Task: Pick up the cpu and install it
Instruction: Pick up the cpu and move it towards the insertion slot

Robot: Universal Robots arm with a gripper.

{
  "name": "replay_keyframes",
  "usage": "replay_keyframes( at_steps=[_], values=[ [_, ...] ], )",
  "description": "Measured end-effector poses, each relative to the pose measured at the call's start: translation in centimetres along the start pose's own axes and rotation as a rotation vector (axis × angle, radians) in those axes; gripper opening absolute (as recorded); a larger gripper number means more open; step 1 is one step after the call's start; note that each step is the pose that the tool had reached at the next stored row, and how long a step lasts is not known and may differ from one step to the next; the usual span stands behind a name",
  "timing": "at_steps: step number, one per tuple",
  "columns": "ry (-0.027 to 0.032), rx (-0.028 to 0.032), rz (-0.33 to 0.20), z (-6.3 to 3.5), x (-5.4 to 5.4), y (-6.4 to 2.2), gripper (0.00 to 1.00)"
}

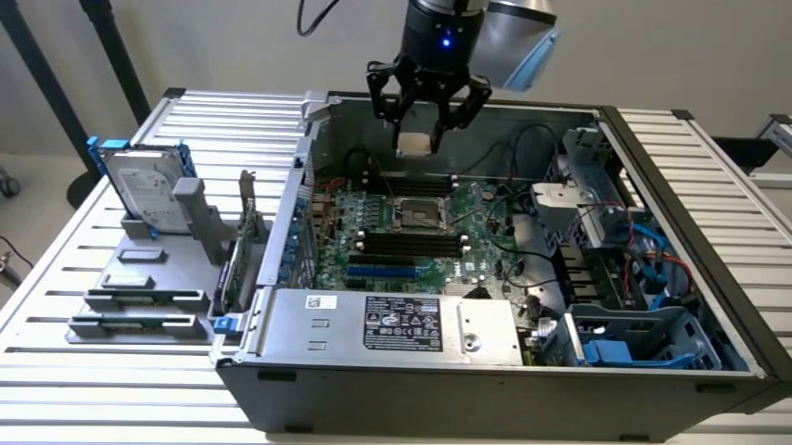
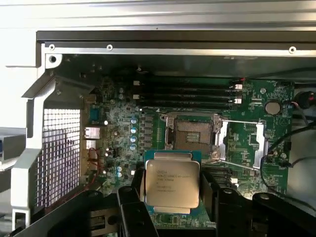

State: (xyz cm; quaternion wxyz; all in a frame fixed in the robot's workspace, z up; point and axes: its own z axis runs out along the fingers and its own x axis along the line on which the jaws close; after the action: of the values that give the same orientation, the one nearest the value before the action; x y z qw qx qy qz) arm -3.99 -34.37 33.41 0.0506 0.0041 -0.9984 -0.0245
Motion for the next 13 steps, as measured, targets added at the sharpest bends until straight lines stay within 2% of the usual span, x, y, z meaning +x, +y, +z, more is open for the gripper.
replay_keyframes(
  at_steps=[6, 13],
  values=[
    [-0.0001, 0.0023, 0.000, 1.04, -0.8, 0.39, 0.55],
    [-0.0001, 0.0039, 0.000, 2.26, -1.4, 0.38, 0.55]
  ],
)
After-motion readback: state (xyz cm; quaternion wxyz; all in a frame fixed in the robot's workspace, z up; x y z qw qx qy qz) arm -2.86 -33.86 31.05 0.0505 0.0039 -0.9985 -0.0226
